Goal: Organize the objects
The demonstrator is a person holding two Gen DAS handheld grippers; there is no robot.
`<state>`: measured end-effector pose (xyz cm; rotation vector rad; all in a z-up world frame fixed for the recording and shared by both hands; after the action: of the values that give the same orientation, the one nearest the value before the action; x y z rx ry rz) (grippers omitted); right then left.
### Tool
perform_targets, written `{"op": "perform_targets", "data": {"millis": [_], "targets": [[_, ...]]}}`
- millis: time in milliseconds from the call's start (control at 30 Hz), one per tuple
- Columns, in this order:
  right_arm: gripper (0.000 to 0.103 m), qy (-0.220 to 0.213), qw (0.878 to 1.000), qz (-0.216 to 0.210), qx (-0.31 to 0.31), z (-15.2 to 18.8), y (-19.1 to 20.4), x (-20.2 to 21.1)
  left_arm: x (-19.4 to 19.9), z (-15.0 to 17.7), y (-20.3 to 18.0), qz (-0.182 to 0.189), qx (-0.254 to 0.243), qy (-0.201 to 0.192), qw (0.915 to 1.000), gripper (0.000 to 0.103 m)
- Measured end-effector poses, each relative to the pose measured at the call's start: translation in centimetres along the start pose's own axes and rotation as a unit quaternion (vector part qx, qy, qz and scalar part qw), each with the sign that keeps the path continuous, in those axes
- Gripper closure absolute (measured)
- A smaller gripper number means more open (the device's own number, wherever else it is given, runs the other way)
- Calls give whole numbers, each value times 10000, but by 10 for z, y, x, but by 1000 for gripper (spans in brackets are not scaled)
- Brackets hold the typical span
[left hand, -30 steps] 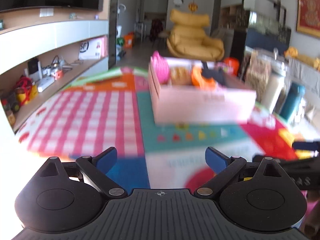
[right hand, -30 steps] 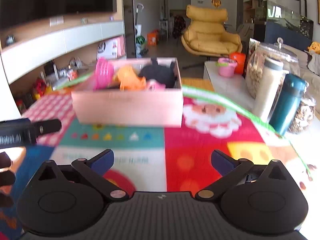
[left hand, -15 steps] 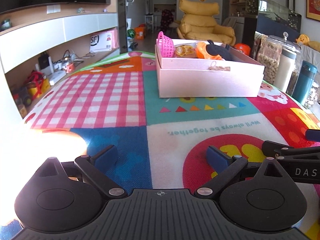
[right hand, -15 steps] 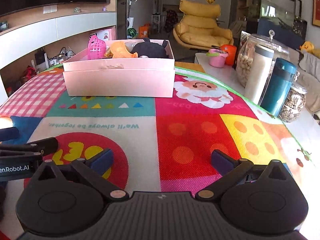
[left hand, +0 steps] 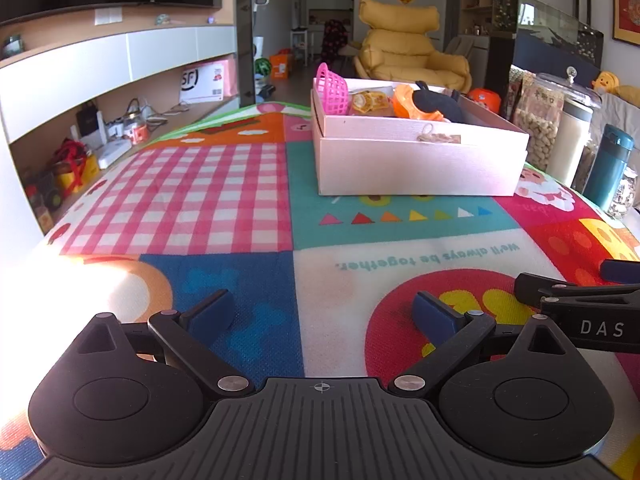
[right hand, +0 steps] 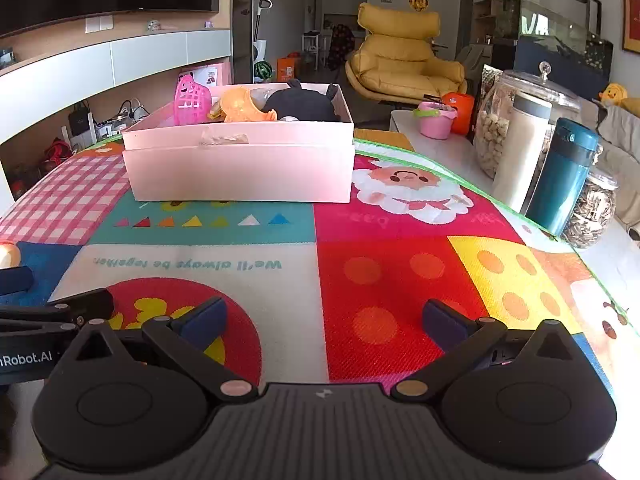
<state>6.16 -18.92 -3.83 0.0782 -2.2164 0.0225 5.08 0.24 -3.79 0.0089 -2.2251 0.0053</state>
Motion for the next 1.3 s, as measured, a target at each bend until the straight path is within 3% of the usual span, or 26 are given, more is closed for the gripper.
{"op": "perform_targets", "data": {"millis": [1300], "targets": [[0,-20,10000,-32,-30,0,0,0,0,0,-1,-22,-14,5,10000,3]]}}
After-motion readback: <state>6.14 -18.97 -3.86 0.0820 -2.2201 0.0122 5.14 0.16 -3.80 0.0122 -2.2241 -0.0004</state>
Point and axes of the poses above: each gripper's, at about its wrist camera, not at the fingertips, and x roughly against the way its jaws point, y to its left, z to its underside, the point moved 6 cm from there along -x, roughly the way its jaws point, and after that the axes turned 15 degrees about y, right-handed, at the moved point
